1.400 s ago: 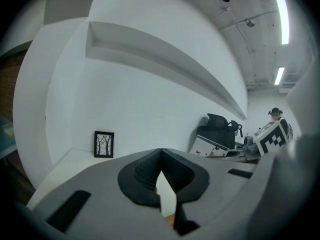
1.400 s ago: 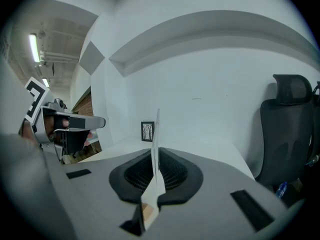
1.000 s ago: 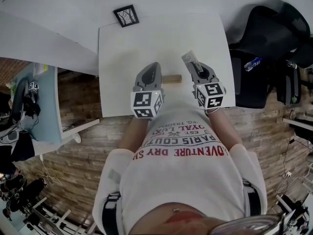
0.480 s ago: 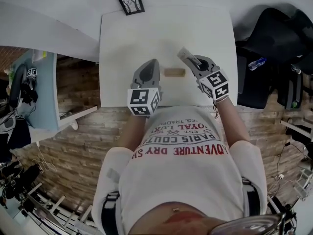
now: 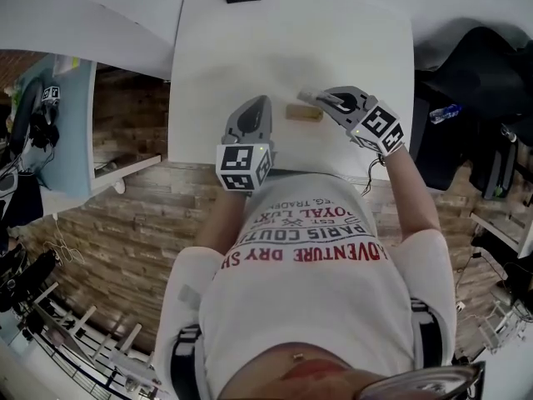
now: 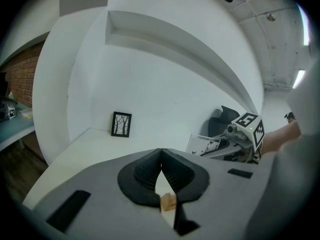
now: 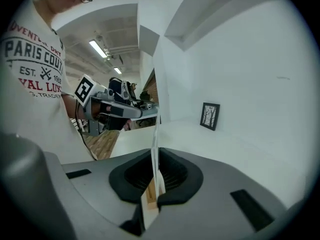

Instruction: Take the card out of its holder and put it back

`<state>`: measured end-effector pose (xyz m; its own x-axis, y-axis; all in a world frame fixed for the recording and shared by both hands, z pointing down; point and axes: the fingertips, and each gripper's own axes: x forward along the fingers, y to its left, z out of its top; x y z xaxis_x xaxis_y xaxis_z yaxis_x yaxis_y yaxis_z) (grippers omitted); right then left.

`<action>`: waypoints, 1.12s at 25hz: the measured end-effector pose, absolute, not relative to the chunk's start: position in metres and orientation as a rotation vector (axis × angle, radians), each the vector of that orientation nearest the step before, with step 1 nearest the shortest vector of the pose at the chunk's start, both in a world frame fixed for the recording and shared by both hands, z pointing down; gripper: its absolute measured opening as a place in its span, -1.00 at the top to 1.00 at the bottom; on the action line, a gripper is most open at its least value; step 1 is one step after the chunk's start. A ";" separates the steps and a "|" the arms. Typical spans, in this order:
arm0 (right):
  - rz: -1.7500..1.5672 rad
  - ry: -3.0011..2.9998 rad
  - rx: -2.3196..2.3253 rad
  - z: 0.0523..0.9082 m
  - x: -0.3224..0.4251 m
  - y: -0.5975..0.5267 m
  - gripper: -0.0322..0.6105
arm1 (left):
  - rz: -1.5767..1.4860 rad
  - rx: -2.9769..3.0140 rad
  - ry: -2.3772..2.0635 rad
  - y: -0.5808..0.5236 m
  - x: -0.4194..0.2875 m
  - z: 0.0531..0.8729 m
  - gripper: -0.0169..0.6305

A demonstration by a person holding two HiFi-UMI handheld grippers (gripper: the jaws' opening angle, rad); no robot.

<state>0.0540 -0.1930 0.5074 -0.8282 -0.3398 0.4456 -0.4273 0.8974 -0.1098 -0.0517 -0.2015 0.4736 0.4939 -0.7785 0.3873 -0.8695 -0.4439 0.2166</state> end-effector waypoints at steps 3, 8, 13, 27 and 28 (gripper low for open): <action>0.270 -2.664 0.441 0.506 0.047 -0.188 0.79 | 0.335 2.337 -1.384 -0.199 -0.055 0.478 0.87; 0.257 -2.647 0.303 0.515 0.037 -0.181 0.79 | 0.356 2.301 -1.413 -0.197 -0.061 0.485 0.87; 0.262 -2.644 0.248 0.521 0.033 -0.176 0.79 | 0.373 2.288 -1.432 -0.195 -0.062 0.491 0.87; 0.235 -2.611 0.175 0.530 0.027 -0.175 0.79 | 0.396 2.254 -1.446 -0.190 -0.066 0.499 0.87; 0.238 -2.608 0.171 0.532 0.027 -0.174 0.79 | 0.398 2.252 -1.446 -0.190 -0.066 0.500 0.87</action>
<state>0.0267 -0.1740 0.5317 -0.8612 -0.0765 0.5025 -0.1662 0.9766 -0.1362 -0.0657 -0.1903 0.4997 0.4145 -0.7858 0.4591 -0.9100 -0.3622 0.2016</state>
